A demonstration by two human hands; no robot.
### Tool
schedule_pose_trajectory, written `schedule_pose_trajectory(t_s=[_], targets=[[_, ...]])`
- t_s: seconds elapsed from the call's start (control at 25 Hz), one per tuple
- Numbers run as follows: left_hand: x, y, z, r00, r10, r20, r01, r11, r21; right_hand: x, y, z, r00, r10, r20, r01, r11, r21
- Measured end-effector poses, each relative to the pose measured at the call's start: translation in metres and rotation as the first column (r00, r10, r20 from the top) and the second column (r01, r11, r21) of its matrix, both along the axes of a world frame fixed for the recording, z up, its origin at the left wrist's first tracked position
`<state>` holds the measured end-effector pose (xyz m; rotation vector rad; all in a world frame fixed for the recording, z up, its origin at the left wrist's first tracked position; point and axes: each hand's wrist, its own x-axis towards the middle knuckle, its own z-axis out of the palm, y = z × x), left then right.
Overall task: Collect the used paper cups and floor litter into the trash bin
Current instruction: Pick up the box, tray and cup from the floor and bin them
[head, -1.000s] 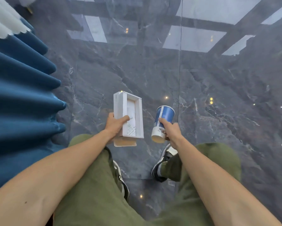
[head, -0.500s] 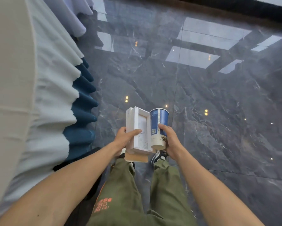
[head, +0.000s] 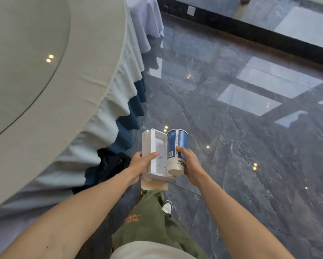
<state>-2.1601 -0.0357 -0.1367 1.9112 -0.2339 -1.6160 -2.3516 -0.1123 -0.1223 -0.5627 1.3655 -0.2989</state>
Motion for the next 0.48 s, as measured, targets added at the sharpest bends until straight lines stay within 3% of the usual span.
schedule_pose_trajectory(t_s=[0.24, 0.48], targets=[[0.007, 0.107, 0.011, 0.994, 0.109, 0.031, -0.111, 0.992, 0.053, 0.017, 0.088, 0.004, 0.992, 0.122, -0.026, -0.121, 0.992, 0.040], [0.035, 0.159, 0.016, 0.987, 0.148, 0.057, -0.152, 0.985, 0.084, 0.053, 0.130, 0.001, 0.978, 0.206, -0.012, -0.206, 0.978, 0.036]])
